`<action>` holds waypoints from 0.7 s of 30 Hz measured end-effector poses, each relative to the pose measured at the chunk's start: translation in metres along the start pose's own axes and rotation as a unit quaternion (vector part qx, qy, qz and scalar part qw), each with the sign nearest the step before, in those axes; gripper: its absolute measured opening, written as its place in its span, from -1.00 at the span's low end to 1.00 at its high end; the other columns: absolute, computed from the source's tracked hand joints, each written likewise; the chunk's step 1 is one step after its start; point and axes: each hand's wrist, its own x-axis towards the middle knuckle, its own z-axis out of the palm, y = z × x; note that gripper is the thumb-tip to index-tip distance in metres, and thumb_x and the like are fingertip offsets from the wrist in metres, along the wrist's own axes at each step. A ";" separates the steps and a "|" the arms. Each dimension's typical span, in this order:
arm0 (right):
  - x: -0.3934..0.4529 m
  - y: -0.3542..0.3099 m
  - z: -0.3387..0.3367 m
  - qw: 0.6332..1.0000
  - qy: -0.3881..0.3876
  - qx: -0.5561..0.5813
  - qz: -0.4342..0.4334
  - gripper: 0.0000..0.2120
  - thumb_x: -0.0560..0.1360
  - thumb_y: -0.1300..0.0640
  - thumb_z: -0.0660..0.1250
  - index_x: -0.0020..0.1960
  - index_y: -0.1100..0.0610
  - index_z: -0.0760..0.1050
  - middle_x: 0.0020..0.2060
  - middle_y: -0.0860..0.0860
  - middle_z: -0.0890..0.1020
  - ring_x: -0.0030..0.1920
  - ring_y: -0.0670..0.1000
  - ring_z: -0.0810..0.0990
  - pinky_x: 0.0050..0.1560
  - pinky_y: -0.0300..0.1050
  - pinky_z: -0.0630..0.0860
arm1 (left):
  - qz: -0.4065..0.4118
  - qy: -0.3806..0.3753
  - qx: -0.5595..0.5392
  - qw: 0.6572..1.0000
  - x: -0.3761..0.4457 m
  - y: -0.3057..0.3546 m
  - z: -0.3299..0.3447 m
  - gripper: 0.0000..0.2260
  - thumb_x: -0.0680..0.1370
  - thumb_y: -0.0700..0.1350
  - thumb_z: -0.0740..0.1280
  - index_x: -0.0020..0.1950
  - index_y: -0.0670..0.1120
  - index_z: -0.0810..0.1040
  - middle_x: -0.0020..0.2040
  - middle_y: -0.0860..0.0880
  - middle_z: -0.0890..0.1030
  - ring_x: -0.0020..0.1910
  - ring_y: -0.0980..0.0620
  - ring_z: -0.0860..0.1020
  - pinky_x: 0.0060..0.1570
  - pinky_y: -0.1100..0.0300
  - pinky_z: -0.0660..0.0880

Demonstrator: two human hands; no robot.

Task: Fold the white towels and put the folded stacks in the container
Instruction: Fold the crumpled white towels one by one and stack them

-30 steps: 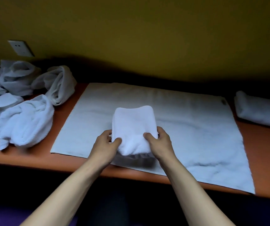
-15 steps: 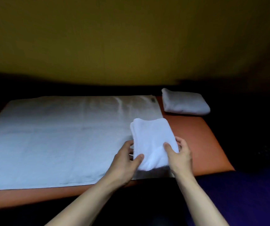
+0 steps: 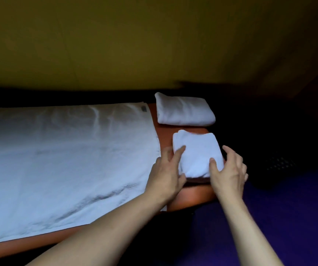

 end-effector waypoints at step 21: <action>-0.033 -0.043 0.010 0.991 -0.051 -0.059 -0.112 -0.69 0.52 0.04 0.31 0.24 0.05 0.57 0.19 0.07 0.55 0.19 0.17 0.45 0.22 0.10 0.30 | 0.126 0.033 0.226 0.965 -0.093 -0.076 -0.012 -0.87 0.54 0.04 0.35 0.04 0.04 0.51 0.29 0.02 0.55 0.20 -0.08 0.53 0.17 0.08 0.31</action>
